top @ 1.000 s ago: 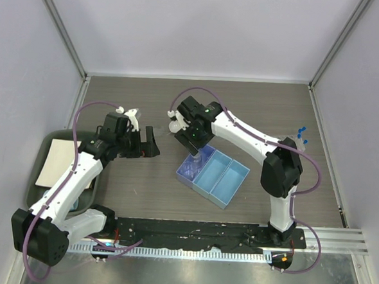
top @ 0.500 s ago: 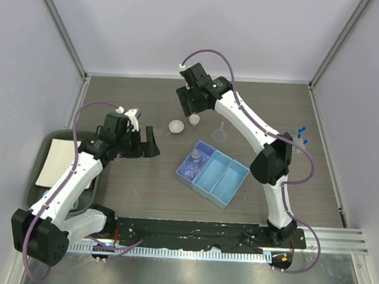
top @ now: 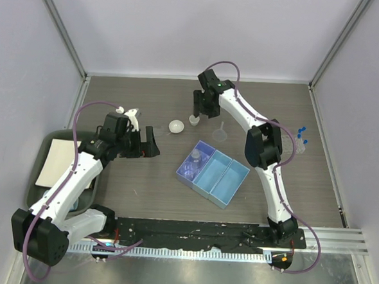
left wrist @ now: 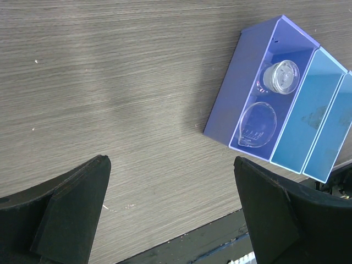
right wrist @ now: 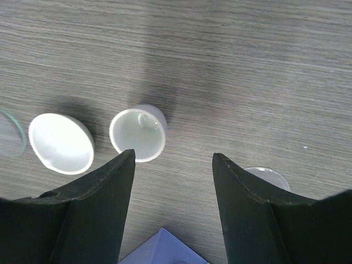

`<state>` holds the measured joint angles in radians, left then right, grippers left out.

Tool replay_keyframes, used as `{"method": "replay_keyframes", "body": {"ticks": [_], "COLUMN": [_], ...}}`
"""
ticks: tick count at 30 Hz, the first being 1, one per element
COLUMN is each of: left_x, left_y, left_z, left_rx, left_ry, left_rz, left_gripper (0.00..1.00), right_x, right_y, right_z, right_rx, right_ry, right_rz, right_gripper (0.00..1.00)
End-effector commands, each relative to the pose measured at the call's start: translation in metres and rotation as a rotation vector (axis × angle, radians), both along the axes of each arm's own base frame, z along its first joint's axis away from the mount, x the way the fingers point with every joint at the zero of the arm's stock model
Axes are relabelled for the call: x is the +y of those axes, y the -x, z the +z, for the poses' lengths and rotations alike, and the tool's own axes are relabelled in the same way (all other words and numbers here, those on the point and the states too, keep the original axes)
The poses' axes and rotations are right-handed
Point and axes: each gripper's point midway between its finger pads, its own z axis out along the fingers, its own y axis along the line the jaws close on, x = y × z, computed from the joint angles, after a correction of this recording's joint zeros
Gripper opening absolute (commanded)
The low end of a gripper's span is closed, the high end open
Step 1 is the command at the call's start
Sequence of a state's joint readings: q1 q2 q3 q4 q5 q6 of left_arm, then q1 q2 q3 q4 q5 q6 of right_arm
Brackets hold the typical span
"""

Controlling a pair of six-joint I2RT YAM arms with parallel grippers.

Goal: Organize the chemistry lab equipment

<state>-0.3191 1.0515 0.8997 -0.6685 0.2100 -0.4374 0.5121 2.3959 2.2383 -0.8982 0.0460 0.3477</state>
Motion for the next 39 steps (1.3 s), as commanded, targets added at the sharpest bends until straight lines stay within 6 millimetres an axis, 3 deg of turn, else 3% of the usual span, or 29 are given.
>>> {"method": "replay_keyframes", "body": {"ticks": [1, 11, 30, 34, 35, 37, 39], "left_x": [-0.006, -0.005, -0.006, -0.007, -0.006, -0.007, -0.007], "left_y": [-0.004, -0.005, -0.005, -0.004, -0.004, -0.004, -0.004], "left_z": [0.009, 0.007, 0.003, -0.001, -0.001, -0.002, -0.003], "left_rx": [-0.043, -0.037, -0.023, -0.011, -0.012, -0.006, -0.004], "left_ry": [0.027, 0.022, 0.011, 0.005, 0.003, 0.0, -0.002], "left_rz": [-0.017, -0.011, -0.012, -0.017, -0.016, -0.02, -0.019], "left_gripper": [1.0, 1.0, 1.0, 1.0, 1.0, 1.0, 1.0], "right_x": [0.026, 0.021, 0.014, 0.016, 0.017, 0.017, 0.017], "right_y": [-0.011, -0.005, -0.009, -0.011, -0.011, -0.012, -0.013], "right_z": [0.022, -0.008, -0.029, -0.034, -0.034, -0.032, -0.028], "right_rx": [-0.054, -0.003, 0.017, 0.02, 0.019, 0.012, 0.004], "right_ry": [-0.118, -0.089, -0.072, -0.08, -0.084, -0.085, -0.087], "right_rz": [0.012, 0.012, -0.019, -0.031, -0.031, -0.036, -0.039], "right_gripper": [0.63, 0.57, 0.46, 0.31, 0.19, 0.06, 0.01]}}
